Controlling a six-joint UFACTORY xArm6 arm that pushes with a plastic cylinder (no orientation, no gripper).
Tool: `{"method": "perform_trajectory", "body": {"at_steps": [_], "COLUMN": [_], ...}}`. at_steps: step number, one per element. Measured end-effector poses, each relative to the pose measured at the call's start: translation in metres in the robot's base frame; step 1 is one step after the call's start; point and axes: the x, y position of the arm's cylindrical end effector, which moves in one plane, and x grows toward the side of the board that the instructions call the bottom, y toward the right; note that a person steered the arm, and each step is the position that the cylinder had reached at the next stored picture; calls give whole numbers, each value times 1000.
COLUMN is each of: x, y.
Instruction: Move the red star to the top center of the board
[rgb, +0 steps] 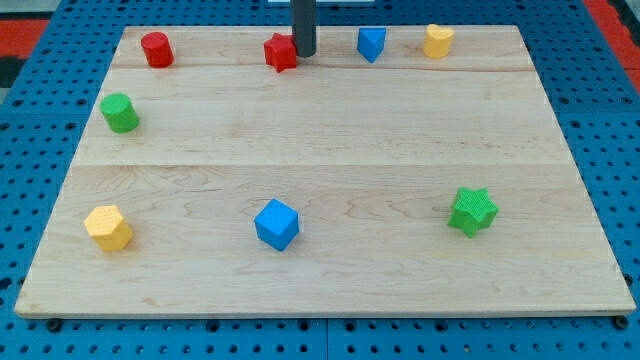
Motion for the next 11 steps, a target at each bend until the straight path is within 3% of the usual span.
{"method": "perform_trajectory", "body": {"at_steps": [1, 3, 4, 5, 6, 9, 10, 11], "x": [19, 42, 45, 40, 31, 1, 1, 4], "y": [2, -66, -144, -150, -99, -81, -48, -67]}}
